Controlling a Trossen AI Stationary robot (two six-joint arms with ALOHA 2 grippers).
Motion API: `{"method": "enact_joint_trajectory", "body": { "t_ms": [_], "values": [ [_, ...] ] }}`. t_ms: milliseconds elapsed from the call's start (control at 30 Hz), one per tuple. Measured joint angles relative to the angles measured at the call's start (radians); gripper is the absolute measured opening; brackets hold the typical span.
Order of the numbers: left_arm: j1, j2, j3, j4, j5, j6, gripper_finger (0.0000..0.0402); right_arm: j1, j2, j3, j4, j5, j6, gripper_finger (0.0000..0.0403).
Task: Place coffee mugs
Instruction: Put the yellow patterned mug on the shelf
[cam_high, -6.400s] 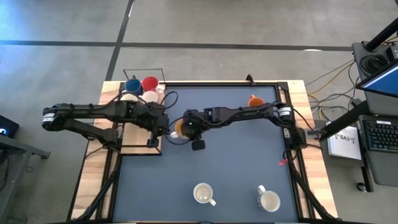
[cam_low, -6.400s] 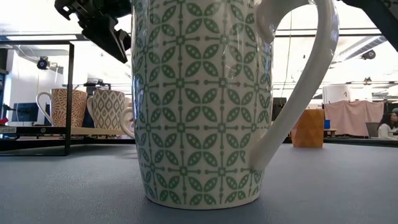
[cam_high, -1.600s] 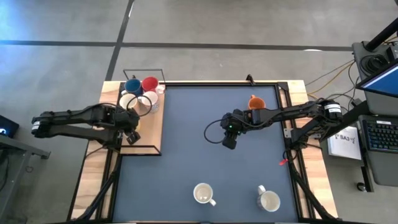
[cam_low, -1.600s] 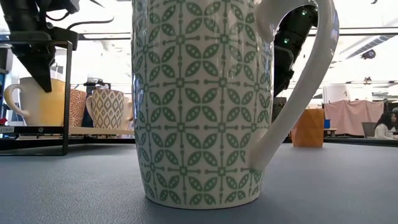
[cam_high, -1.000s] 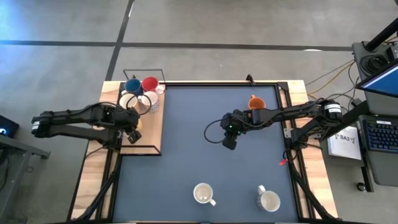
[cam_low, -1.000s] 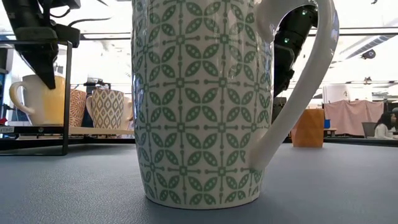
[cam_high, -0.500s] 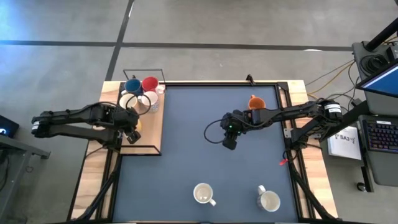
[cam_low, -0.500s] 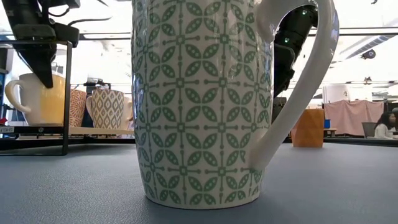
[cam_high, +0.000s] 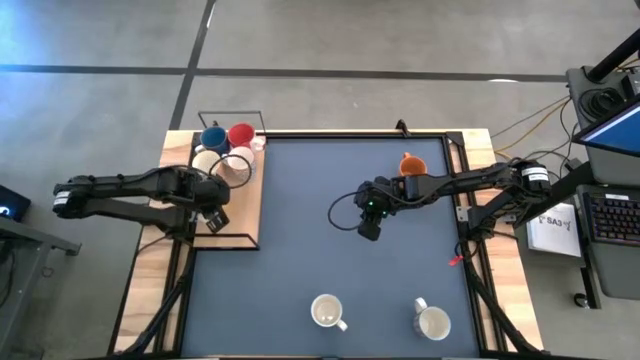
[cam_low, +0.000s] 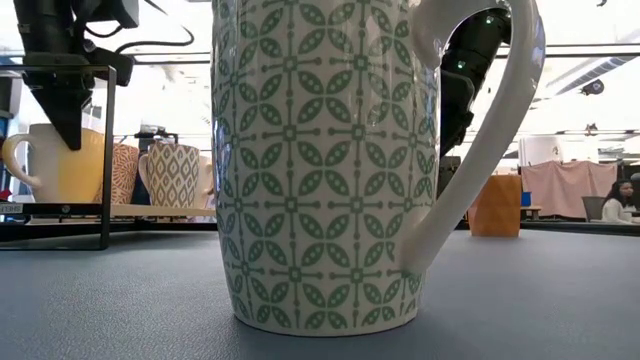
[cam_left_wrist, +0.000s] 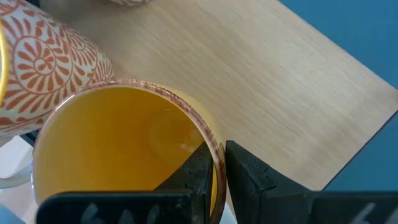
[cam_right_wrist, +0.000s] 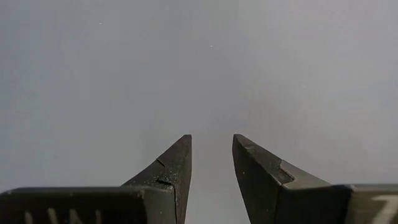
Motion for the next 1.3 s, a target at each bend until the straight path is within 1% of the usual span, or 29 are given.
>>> {"method": "enact_joint_trajectory", "body": {
  "t_ms": [133, 733, 933, 1100, 1167, 1300],
  "values": [
    [0.000, 0.025, 0.003, 0.000, -0.002, -0.011, 0.0023, 0.000, 0.000, 0.000, -0.001, 0.000, 0.000, 0.0107],
    [0.000, 0.015, 0.018, -0.009, -0.017, -0.024, 0.0026, 0.000, 0.000, 0.000, -0.003, 0.000, 0.003, 0.0107],
    [0.000, 0.015, 0.018, -0.013, -0.004, -0.024, 0.0056, 0.000, 0.000, 0.000, -0.003, 0.000, 0.002, 0.0107],
    [0.000, 0.015, 0.018, -0.012, -0.017, -0.045, 0.0085, 0.000, 0.000, 0.000, -0.003, 0.000, 0.003, 0.0107],
    [0.000, 0.015, 0.020, -0.014, 0.004, -0.050, 0.0093, 0.000, 0.000, 0.000, -0.003, 0.000, 0.003, 0.0107],
    [0.000, 0.015, 0.064, -0.016, 0.008, -0.042, 0.0103, 0.000, 0.000, 0.000, -0.003, 0.000, 0.003, 0.0107]
  ]
}}
